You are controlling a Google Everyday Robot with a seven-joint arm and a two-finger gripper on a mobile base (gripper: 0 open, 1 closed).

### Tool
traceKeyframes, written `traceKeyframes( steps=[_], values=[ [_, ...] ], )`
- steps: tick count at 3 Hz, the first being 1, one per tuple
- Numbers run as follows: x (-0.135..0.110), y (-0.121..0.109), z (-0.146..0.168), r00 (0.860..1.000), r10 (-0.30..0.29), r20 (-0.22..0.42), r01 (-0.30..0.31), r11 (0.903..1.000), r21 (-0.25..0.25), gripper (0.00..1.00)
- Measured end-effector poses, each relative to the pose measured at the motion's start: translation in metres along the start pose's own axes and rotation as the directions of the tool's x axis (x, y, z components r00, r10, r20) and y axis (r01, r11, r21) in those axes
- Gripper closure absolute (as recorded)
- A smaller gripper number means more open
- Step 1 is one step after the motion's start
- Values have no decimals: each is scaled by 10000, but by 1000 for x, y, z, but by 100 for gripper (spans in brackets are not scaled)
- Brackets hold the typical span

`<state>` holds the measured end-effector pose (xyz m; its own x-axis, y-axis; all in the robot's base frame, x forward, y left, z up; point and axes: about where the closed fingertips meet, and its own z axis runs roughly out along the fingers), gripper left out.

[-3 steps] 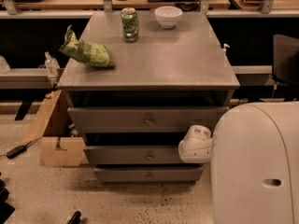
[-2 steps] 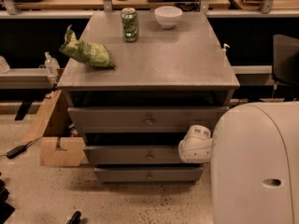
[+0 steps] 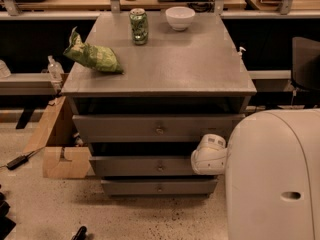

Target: Open middle drawer

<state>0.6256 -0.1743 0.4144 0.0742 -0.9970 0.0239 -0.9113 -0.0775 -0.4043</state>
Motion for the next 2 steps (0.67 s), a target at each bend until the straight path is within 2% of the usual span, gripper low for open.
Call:
traceKeyframes(
  steps=[2],
  values=[
    [0,0,0,10000,0,0,0,10000,0,4]
  ],
)
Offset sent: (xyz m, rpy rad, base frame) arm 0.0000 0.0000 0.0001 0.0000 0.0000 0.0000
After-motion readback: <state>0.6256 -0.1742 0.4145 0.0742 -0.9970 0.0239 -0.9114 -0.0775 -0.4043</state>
